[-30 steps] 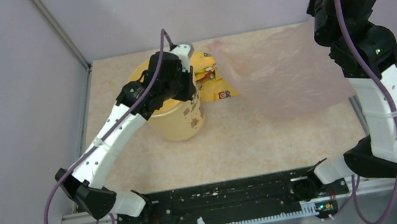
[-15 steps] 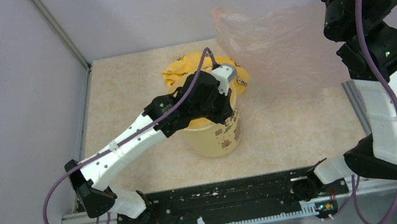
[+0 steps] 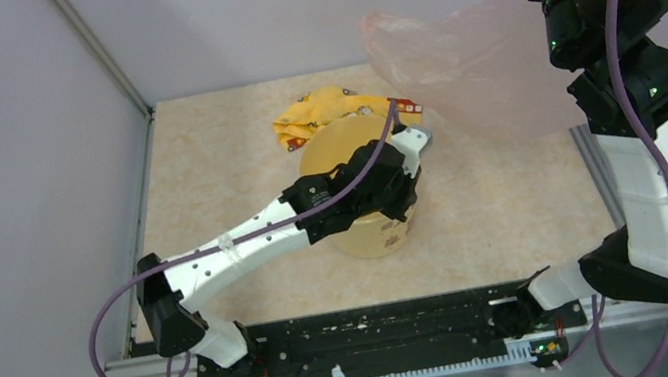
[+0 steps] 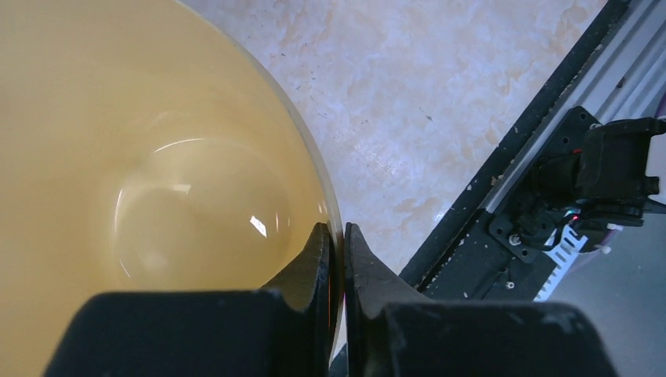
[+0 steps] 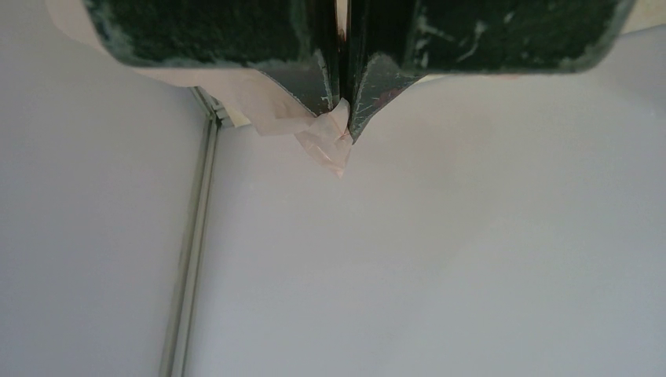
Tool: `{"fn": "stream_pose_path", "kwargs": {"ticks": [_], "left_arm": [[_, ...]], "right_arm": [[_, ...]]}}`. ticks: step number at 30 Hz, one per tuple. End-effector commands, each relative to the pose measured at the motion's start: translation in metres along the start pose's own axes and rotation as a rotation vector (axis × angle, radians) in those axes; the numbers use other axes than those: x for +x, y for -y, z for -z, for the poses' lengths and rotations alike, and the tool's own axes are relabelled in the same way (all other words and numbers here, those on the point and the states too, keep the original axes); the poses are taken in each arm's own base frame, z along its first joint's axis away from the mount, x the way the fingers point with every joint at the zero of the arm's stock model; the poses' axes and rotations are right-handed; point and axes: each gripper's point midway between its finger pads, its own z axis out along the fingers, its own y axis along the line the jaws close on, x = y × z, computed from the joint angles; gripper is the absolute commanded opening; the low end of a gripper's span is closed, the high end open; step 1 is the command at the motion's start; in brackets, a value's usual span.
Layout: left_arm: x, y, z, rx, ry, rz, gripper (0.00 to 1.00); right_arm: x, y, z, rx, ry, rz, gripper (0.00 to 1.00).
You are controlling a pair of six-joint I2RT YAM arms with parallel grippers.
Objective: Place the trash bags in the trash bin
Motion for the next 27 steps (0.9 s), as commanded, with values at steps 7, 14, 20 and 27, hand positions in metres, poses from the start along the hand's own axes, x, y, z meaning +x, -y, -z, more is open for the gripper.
{"fn": "stream_pose_path", "kwargs": {"ticks": [7,14,20,27], "left_arm": [[-0.024,0.009,-0.007,0.036,0.126,-0.058,0.36],[-0.050,0.019,0.015,0.071,0.202,-0.040,0.60],[-0.094,0.025,0.069,0.108,0.358,-0.003,0.71],[-0.146,0.016,0.159,0.099,0.595,0.038,0.74]], "right_arm": [[-0.038,-0.002,0.015,-0.092,0.097,-0.087,0.00],[-0.051,-0.011,0.027,-0.187,0.160,-0.105,0.00],[-0.063,-0.016,0.033,-0.240,0.204,-0.112,0.00],[-0.081,-0.025,0.042,-0.316,0.261,-0.139,0.00]]}}
